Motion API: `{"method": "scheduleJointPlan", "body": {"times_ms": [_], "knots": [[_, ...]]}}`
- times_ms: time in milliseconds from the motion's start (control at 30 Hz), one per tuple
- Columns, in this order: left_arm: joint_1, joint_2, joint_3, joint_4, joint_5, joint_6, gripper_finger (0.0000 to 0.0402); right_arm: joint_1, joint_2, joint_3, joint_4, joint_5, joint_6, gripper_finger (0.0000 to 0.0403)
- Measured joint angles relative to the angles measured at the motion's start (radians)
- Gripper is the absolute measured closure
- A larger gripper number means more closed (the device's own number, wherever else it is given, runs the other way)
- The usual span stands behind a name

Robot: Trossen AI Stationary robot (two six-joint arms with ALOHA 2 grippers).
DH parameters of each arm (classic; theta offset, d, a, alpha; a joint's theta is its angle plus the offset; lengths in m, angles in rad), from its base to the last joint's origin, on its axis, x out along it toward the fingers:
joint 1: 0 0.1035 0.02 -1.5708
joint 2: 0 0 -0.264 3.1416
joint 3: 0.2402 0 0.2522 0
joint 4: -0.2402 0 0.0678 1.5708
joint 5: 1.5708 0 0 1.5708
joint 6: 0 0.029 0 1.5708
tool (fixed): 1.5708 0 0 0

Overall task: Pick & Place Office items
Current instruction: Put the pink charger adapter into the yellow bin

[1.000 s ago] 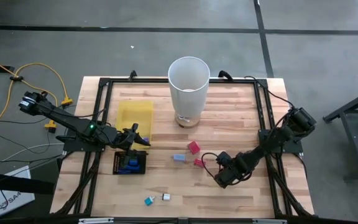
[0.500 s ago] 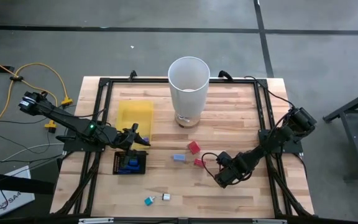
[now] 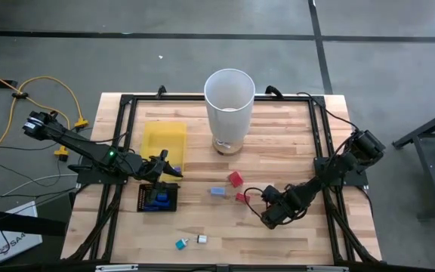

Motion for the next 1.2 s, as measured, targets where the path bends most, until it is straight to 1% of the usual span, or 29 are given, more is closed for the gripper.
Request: {"method": "scheduleJointPlan", "body": {"times_ms": [167, 333, 567, 667, 933, 1200], "knots": [[0.0, 0.0, 0.0, 0.0, 0.0, 0.0, 0.0218, 0.0, -0.051, 0.0, 0.072, 0.062, -0.071, 0.0288], [0.0, 0.0, 0.0, 0.0, 0.0, 0.0, 0.0218, 0.0, -0.118, 0.0, 0.17, 0.152, -0.154, 0.0287], [0.0, 0.0, 0.0, 0.0, 0.0, 0.0, 0.0218, -0.001, -0.193, 0.0, 0.336, 0.308, -0.353, 0.0286], [0.0, 0.0, 0.0, 0.0, 0.0, 0.0, 0.0218, -0.003, -0.21, 0.0, 0.402, 0.356, -0.439, 0.0288], [0.0, 0.0, 0.0, 0.0, 0.0, 0.0, 0.0218, -0.003, -0.213, 0.0, 0.516, 0.424, -0.589, 0.0287], [0.0, 0.0, 0.0, 0.0, 0.0, 0.0, 0.0218, -0.019, -0.213, 0.0, 0.564, 0.425, -0.624, 0.0286]]}}
